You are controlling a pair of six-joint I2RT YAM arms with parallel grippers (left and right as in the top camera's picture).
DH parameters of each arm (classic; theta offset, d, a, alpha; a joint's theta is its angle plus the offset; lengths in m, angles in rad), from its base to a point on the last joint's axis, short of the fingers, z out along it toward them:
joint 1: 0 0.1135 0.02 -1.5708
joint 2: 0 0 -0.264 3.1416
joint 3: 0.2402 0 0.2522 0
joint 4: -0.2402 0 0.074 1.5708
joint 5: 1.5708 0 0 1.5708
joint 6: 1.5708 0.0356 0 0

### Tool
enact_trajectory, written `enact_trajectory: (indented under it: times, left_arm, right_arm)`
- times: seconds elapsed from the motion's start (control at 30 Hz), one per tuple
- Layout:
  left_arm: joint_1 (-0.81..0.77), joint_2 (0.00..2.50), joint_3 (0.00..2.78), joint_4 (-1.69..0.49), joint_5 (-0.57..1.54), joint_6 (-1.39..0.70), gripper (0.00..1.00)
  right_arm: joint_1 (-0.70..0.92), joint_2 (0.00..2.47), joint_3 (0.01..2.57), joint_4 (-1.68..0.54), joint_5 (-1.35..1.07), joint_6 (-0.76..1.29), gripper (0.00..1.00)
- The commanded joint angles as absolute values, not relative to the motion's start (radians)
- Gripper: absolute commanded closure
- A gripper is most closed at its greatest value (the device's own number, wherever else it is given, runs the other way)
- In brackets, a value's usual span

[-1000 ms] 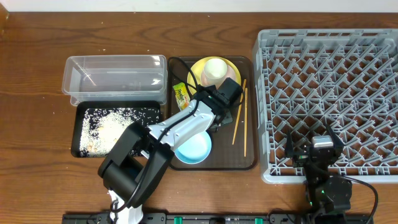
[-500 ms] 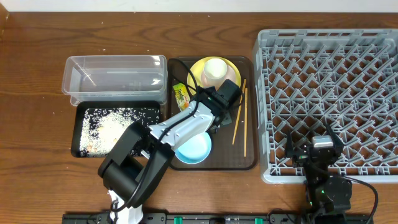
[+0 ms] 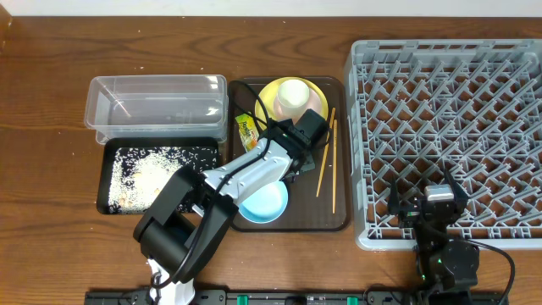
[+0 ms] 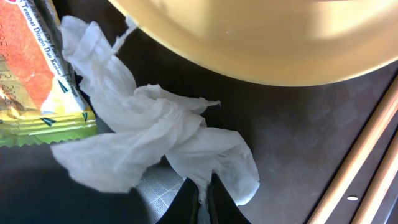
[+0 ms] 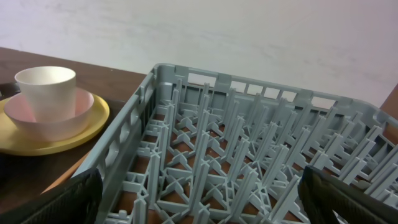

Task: Sort waste into correct bins and load items into the dishwasher rack
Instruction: 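Lower the left gripper and pinch the white tissue, then carry the tissue left and drop it into the clear bin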

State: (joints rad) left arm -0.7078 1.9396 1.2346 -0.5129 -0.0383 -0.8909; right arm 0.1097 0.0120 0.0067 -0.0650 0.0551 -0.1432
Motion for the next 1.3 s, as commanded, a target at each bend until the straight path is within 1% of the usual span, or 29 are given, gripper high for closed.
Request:
enact_trajectory:
  times: [0.0,0.2,0.43,0.57,0.77,0.9,1.0,1.27]
  left_arm:
    - [-0.708,1.944,1.226,-0.521,-0.065,-0.876,0.94]
    - [-0.705,1.861,1.228,-0.538,-0.066,-0.797,0.94]
    - [-0.659,1.667,1.228,-0.632,-0.073,-0.777,0.94]
    - [-0.582,1.544,1.228,-0.641,-0.075,-0.708,0.94]
    - [-0.379,1.422,1.228,-0.634,-0.158,-0.706,0.94]
    - [-0.247,1.429,1.228,-0.628,-0.17,-0.706,0.94]
    - [-0.176,1.459,1.228,-0.608,-0.17,-0.707,0.93]
    - [-0.072,1.577,1.228,-0.506,-0.169,-0.706,0.93]
  right_arm:
    - [0.109,0.005,0.006,-0.069,0.052,-0.147,0.01]
    - [0.109,0.005,0.006,-0.069,0.052,-0.147,0.01]
    - [0.109,0.005,0.006,-0.069,0.052,-0.147,0.01]
    - [0.109,0.005,0.006,-0.069,0.052,-0.147,0.01]
    - [0.109,0.005,0.006,-0.069,0.052,-0.147,0.01]
    - [0.109,0.005,0.006,-0.069,0.052,-0.147,0.01]
    - [0.109,0.005,0.006,-0.069,0.052,-0.147,0.01]
    - [0.109,0.005,0.006,-0.069,0.052,-0.147,0.01]
